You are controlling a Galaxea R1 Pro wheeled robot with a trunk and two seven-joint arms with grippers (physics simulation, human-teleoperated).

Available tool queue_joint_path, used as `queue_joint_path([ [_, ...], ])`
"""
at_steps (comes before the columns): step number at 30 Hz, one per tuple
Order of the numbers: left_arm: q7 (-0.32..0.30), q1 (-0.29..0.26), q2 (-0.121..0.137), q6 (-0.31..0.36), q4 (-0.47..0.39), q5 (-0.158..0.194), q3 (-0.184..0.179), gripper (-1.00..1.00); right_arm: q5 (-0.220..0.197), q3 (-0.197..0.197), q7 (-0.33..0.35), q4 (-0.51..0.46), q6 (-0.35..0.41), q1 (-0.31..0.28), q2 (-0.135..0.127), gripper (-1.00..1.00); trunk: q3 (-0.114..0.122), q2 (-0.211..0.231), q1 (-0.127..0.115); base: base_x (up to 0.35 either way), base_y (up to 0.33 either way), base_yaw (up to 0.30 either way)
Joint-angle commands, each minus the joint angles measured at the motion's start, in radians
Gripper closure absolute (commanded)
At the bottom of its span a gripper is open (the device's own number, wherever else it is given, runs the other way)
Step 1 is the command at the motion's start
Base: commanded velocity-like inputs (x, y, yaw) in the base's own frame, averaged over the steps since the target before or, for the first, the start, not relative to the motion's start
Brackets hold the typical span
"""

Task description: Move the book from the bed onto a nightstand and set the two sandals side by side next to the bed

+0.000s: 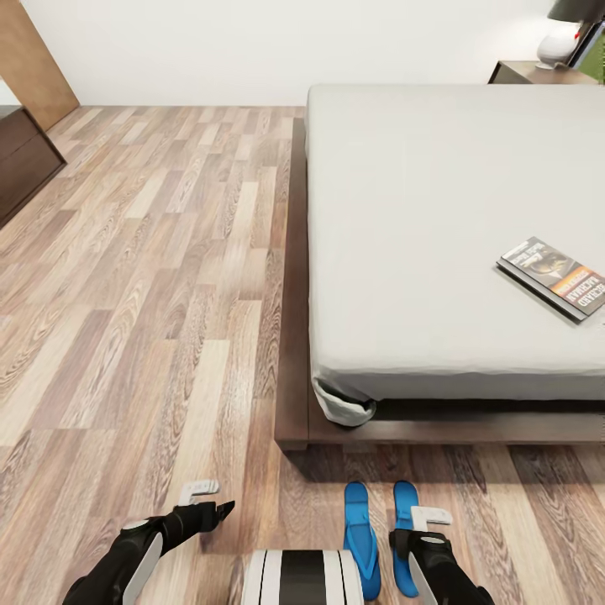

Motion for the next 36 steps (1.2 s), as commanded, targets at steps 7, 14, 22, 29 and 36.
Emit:
queue_joint_path([
  [7, -0.003, 0.000, 0.000, 0.009, -0.001, 0.009, 0.002, -1.00, 0.010, -0.005, 0.003, -0.002, 0.007, 0.000, 0.001, -1.00, 0.027, 0.001, -0.003, 0.000, 0.000, 0.000],
  [14, -0.003, 0.000, 0.000, 0.009, -0.001, 0.009, 0.002, -1.00, 0.010, -0.005, 0.004, -0.002, 0.007, 0.000, 0.001, -1.00, 0.054, 0.003, -0.006, 0.000, 0.000, 0.000],
  [22, -0.004, 0.000, 0.000, 0.009, 0.000, 0.009, 0.002, -1.00, 0.010, -0.006, 0.004, -0.003, 0.007, 0.000, 0.001, -1.00, 0.085, 0.005, -0.010, 0.000, 0.000, 0.000],
  [29, -0.004, 0.000, 0.000, 0.009, 0.000, 0.009, 0.002, -1.00, 0.001, -0.006, 0.005, -0.004, 0.006, 0.000, 0.001, -1.00, 0.112, 0.007, -0.013, 0.000, 0.000, 0.000],
  [36, -0.004, 0.000, 0.000, 0.009, -0.001, 0.009, 0.002, -1.00, -0.002, -0.006, 0.004, -0.013, -0.022, 0.000, 0.001, -1.00, 0.139, 0.008, -0.016, 0.000, 0.000, 0.000],
])
